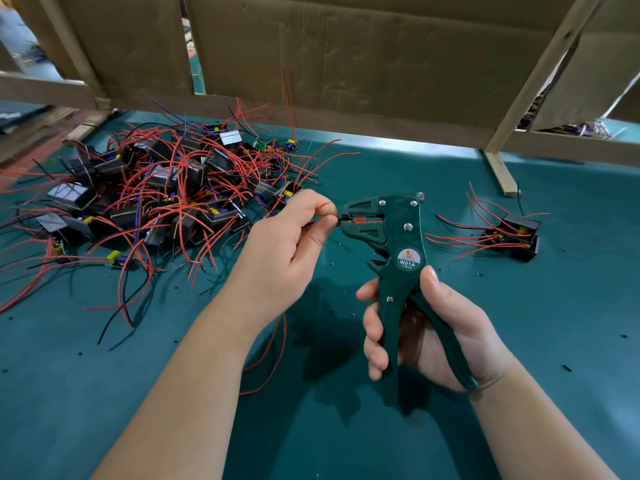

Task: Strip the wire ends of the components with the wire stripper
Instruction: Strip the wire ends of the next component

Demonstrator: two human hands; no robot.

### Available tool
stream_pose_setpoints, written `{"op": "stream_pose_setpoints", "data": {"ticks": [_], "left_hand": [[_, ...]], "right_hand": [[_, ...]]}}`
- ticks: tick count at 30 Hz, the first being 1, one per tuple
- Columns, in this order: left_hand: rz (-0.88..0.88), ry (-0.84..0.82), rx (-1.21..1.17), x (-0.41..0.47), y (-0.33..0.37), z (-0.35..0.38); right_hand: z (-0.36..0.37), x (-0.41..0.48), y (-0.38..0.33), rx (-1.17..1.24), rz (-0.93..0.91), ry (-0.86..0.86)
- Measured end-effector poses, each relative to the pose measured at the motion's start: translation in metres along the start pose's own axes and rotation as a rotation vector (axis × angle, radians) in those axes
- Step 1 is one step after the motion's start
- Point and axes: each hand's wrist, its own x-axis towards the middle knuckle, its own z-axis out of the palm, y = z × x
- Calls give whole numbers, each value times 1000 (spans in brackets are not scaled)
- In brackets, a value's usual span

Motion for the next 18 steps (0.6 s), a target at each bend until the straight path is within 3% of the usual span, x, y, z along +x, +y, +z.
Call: {"op": "stream_pose_setpoints", "data": {"ticks": [18], "left_hand": [[14, 3, 15, -1, 1, 1]], "right_hand": [[0, 0, 2, 7, -13, 31]]}}
